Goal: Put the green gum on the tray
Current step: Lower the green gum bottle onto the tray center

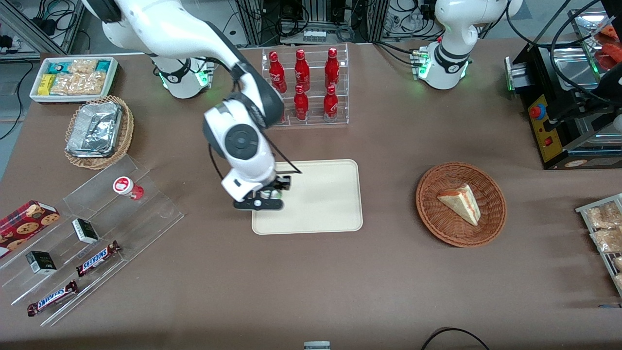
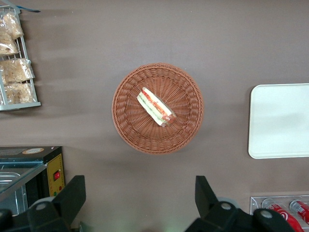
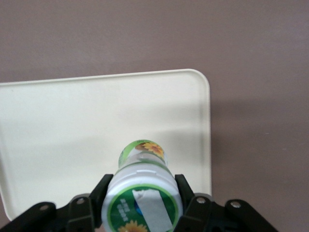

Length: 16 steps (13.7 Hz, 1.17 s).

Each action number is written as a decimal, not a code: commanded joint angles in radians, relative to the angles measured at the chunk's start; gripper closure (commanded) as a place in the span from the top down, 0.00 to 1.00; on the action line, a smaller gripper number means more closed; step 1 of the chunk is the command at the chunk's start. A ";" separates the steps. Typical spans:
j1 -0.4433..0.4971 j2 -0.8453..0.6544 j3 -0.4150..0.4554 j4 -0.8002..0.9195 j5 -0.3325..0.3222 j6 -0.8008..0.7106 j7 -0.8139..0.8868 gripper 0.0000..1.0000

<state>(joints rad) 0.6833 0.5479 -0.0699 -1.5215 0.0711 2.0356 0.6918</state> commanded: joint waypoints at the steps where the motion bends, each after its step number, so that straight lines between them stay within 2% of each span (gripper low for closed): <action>1: 0.034 0.107 -0.011 0.101 0.019 0.055 0.078 0.00; 5: 0.050 0.164 -0.011 0.101 0.021 0.101 0.092 0.00; 9: 0.068 0.196 -0.011 0.101 0.055 0.101 0.092 0.00; 16: 0.104 0.231 -0.011 0.101 0.056 0.120 0.135 0.00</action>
<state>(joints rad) 0.7747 0.7453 -0.0716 -1.4664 0.0988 2.1529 0.8142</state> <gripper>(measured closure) 0.419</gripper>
